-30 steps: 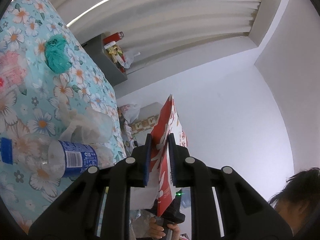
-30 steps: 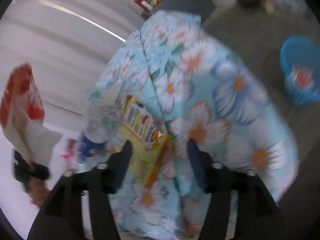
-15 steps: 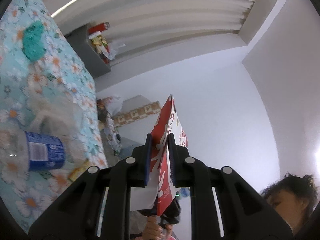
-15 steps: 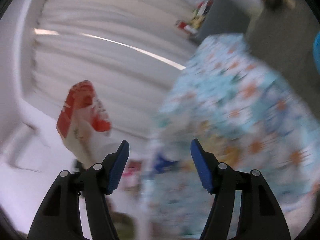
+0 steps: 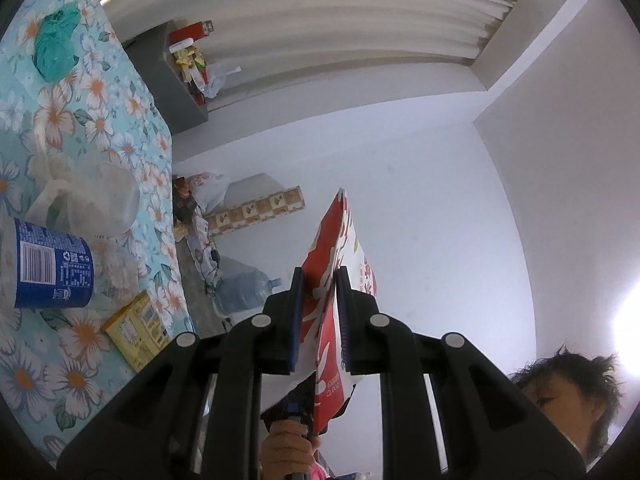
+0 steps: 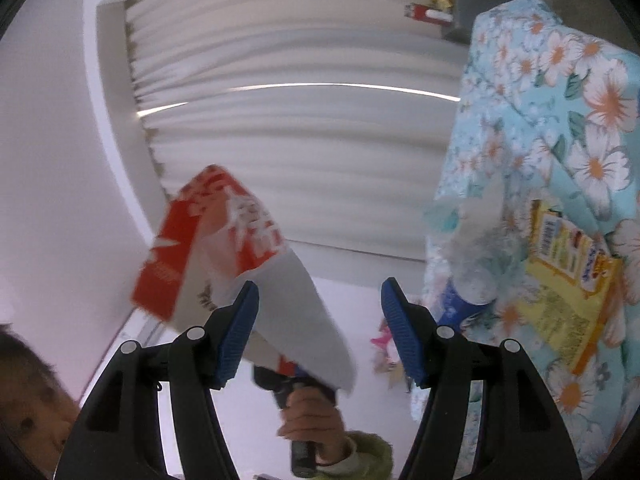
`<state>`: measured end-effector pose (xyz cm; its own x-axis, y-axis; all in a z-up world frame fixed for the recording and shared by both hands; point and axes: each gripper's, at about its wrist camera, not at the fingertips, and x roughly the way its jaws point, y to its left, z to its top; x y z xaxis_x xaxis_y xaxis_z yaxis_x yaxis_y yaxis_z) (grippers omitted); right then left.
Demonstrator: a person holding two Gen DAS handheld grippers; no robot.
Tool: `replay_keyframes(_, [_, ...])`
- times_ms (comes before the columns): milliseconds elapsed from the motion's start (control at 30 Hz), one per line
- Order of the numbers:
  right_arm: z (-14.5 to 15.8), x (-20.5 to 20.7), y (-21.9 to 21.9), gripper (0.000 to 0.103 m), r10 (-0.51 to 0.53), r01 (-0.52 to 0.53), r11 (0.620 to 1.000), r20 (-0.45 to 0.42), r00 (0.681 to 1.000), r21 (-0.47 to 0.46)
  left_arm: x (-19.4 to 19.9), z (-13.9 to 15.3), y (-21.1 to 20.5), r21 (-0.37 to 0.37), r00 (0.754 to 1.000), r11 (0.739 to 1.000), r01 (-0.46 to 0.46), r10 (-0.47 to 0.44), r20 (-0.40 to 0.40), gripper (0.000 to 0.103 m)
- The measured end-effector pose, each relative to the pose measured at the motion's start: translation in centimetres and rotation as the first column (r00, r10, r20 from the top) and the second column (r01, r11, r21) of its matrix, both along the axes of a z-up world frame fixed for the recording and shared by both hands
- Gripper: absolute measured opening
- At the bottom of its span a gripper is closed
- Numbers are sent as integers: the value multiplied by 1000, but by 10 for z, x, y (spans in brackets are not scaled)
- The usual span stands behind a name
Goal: Collect trash
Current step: 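Swing the left tool holding the box toward the blue wastebasket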
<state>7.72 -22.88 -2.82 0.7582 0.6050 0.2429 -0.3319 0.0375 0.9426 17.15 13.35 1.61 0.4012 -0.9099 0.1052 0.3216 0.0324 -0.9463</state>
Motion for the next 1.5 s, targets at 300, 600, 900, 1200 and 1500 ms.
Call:
replay_keyframes(300, [-6,-12,-3,63,26,-31,997,72,997,74,-1,-4,3,-9,1000,1000,-2,2,-13,14])
replay_keyframes(600, [5,-8,8,49,43,-44,999,80,996,0,0,-4,2,-2,1000,1000,-6,6,-14,14])
replay_keyframes(900, [21,-15,17,3,-46,27,966,-70,997,-259,0,-4,8,11,999,999,-32,32,-12,14])
replay_keyframes(1200, [28,-15,28,1,-125,38,885,-157,980,-465,-1,5,24,8,995,996,-94,94,18,13])
replay_keyframes(1500, [20,-22,7,1,-222,87,858,-213,952,-507,-6,14,52,26,984,985,-172,170,52,12])
